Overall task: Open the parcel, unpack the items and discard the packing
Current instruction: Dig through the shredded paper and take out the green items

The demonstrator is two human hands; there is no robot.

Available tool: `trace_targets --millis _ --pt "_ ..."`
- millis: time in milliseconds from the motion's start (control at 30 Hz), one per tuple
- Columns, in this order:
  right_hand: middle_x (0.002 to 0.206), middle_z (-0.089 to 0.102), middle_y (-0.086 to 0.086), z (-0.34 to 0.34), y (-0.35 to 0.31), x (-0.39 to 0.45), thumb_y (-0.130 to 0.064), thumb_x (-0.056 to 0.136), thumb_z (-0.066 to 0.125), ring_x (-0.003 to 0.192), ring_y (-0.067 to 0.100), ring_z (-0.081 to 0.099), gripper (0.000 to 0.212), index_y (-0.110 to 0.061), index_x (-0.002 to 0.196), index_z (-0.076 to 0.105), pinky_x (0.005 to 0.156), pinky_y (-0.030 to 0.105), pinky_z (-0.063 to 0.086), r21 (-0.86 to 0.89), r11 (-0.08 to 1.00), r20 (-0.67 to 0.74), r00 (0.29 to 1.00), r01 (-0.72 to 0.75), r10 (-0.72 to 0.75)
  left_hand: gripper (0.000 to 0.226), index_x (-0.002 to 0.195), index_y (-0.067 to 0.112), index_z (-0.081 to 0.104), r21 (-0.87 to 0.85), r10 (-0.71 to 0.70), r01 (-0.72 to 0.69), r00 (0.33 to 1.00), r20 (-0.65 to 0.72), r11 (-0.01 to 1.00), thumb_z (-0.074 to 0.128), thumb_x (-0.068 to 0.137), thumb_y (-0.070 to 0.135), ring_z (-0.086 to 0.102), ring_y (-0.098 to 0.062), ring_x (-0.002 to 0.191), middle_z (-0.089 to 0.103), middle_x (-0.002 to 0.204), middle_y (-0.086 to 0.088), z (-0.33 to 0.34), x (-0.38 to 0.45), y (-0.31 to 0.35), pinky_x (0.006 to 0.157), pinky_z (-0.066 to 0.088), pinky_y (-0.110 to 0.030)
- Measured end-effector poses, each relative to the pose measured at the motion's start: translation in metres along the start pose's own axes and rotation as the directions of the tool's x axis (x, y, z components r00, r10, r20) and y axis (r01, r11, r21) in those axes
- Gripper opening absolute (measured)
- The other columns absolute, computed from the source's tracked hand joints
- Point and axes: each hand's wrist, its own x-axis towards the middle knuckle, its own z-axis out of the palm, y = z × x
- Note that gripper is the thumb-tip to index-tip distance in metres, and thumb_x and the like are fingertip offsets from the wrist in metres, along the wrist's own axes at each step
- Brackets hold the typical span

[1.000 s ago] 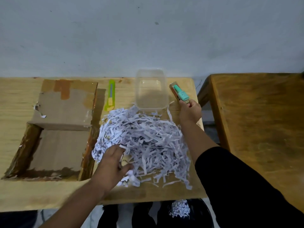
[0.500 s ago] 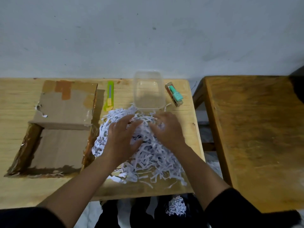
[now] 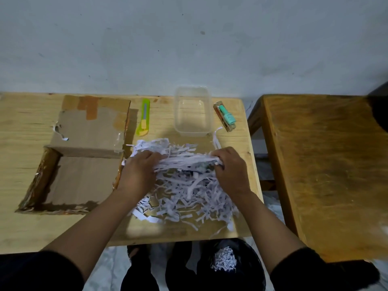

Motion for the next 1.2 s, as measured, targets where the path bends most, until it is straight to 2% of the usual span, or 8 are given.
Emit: trace_targets --millis 67,167,300,433,567,767,967,1200 --pt "0.096 0.064 0.013 -0.004 0.006 0.001 0.005 0.077 0.057 0.085 0.028 0.060 0.024 -0.006 0.096 0.066 0.065 0.016 0.032 -0.021 0.993 -0.044 0.993 -0.114 0.113 0.045 0.099 0.004 0.068 -0.039 -0.064 0.064 0.998 0.021 0.997 0.073 0.055 -0.006 0.064 -0.039 0.075 0.066 0.090 -0.020 0.001 -0.006 -0.005 0.060 0.051 -0.040" --pt "0.108 0.061 0.011 -0.007 0.011 0.002 -0.005 0.082 0.059 0.099 0.027 0.057 0.028 -0.010 0.109 0.063 0.072 0.017 0.031 -0.062 0.974 0.080 0.971 -0.219 0.223 0.043 0.106 0.007 0.064 -0.069 -0.046 0.050 0.998 0.048 0.996 0.073 0.063 0.007 0.063 -0.038 0.087 0.065 0.101 -0.018 0.004 -0.008 -0.005 0.070 0.050 -0.040" --pt "0.123 0.056 0.005 -0.013 0.000 0.005 -0.023 0.075 0.068 0.115 0.023 0.048 0.052 -0.022 0.125 0.054 0.093 0.040 0.038 -0.110 0.984 0.184 0.970 -0.141 0.160 0.048 0.111 0.016 0.061 -0.093 0.134 -0.138 0.990 -0.047 0.986 0.063 0.066 0.030 0.056 -0.030 0.103 0.060 0.111 -0.011 0.002 -0.003 0.012 0.084 0.045 -0.042" --pt "0.099 0.063 0.006 -0.013 -0.020 -0.002 -0.022 0.068 0.062 0.097 0.019 0.051 0.035 -0.013 0.101 0.065 0.080 0.026 0.035 -0.100 0.981 -0.015 0.986 0.165 -0.167 0.021 0.088 0.021 0.068 -0.025 0.319 -0.326 0.937 -0.142 0.945 0.060 0.069 0.025 0.053 -0.018 0.096 0.063 0.094 -0.001 0.007 -0.010 0.030 0.087 0.032 -0.040" --pt "0.076 0.064 0.007 0.000 -0.035 -0.013 -0.015 0.071 0.051 0.074 0.018 0.057 0.017 -0.007 0.075 0.066 0.068 0.021 0.044 0.121 0.972 0.199 0.954 0.203 -0.224 0.021 0.095 0.021 0.064 0.011 0.413 -0.413 0.910 0.030 0.910 0.053 0.078 0.026 0.056 -0.021 0.092 0.065 0.093 0.000 0.026 -0.007 0.032 0.079 0.032 -0.036" --pt "0.096 0.066 0.012 0.018 -0.020 -0.008 -0.012 0.076 0.056 0.092 0.026 0.061 0.027 -0.005 0.098 0.069 0.077 0.023 0.045 0.014 0.999 0.212 0.976 0.047 -0.049 0.039 0.119 0.018 0.058 0.108 0.259 -0.266 0.963 0.074 0.958 0.045 0.083 0.030 0.054 -0.024 0.111 0.062 0.121 -0.002 0.033 0.007 0.023 0.085 0.033 -0.037" --pt "0.109 0.060 0.014 0.024 -0.009 0.006 -0.013 0.077 0.065 0.104 0.028 0.055 0.036 -0.006 0.112 0.062 0.086 0.030 0.044 -0.021 0.996 0.207 0.974 -0.088 0.090 0.041 0.123 0.014 0.054 0.042 -0.029 0.025 0.995 0.091 0.999 0.056 0.086 0.032 0.049 -0.027 0.117 0.058 0.123 -0.007 0.039 0.021 0.020 0.095 0.035 -0.047" --pt "0.109 0.059 0.014 0.027 -0.004 0.002 -0.032 0.077 0.069 0.104 0.028 0.053 0.048 -0.010 0.119 0.058 0.084 0.034 0.043 -0.156 0.973 0.257 0.944 -0.171 0.207 0.038 0.113 0.012 0.059 -0.094 -0.097 0.109 0.988 0.121 0.990 0.069 0.079 0.027 0.054 -0.028 0.103 0.058 0.116 -0.009 0.045 0.025 0.017 0.084 0.044 -0.036"
